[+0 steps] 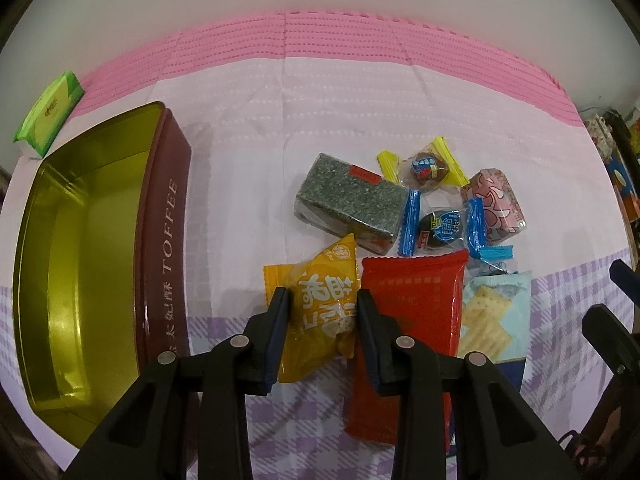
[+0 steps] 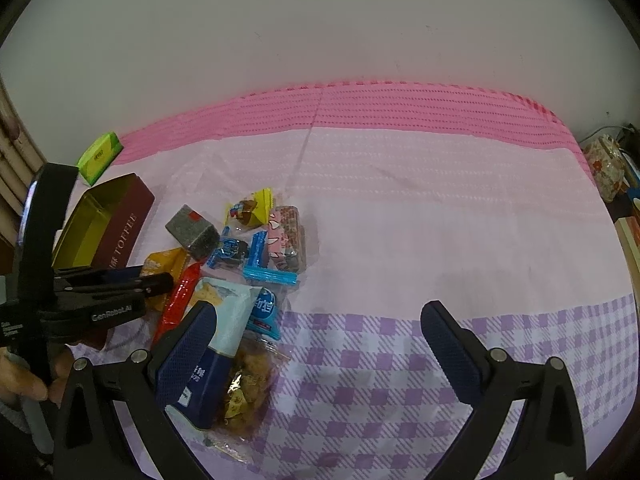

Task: Organize snacks
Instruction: 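Reach the left tool to the yellow pastry packet and grasp it, then carry the yellow packet into the gold tray with the left tool while the right tool grasps the pink cake, then open the left tool to drop the yellow packet while the right tool carries the pink cake into the tray, then release the pink cake in the tray and move the right tool to the crisps bag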

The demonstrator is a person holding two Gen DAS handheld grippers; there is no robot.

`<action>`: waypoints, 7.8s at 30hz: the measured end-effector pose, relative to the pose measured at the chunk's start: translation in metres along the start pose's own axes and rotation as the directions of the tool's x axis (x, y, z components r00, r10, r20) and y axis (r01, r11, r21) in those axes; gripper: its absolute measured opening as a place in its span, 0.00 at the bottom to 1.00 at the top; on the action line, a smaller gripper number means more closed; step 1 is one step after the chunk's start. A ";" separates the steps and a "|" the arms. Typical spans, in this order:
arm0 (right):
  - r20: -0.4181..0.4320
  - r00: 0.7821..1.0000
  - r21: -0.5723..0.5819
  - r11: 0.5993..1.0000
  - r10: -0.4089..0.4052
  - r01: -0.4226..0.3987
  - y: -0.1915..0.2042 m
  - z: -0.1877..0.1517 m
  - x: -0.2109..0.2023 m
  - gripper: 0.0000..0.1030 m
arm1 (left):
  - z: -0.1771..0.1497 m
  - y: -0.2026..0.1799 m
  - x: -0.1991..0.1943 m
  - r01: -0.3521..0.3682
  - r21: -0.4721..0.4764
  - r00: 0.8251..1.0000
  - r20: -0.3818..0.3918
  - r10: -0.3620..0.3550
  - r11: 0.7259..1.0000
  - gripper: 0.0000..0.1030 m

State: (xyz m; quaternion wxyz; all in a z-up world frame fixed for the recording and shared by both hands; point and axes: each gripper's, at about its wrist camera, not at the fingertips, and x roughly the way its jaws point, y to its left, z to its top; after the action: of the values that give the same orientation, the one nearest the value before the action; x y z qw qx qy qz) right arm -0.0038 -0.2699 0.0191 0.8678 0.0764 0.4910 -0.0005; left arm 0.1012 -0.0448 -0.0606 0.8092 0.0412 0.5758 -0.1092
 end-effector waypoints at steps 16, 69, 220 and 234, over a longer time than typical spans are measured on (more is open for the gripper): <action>-0.002 0.999 -0.047 0.998 -0.033 0.033 0.002 0.018 0.025 0.87 | -0.014 0.006 -0.032 0.059 0.022 0.997 0.043 -0.060 0.998 0.33; -0.150 0.988 -0.094 0.995 -0.033 0.019 0.020 0.048 0.099 0.36 | -0.012 0.203 -0.017 -0.213 -0.170 0.977 -0.005 0.215 0.962 0.33; -0.237 0.970 -0.052 0.997 -0.059 0.048 0.068 -0.060 0.038 0.36 | -0.095 0.241 -0.099 -0.204 -0.364 0.952 0.142 0.271 0.909 0.66; -0.167 0.979 -0.049 0.993 -0.114 0.108 0.012 -0.048 0.037 0.36 | -0.077 0.136 -0.111 -0.127 -0.082 0.964 0.223 0.142 0.989 0.67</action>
State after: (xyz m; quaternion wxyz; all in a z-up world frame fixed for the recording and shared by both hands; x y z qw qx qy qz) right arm -0.0243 -0.2487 -0.0351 0.8227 0.0314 0.5666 -0.0327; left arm 0.0262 0.1166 0.0101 0.8766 0.0404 0.4781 -0.0386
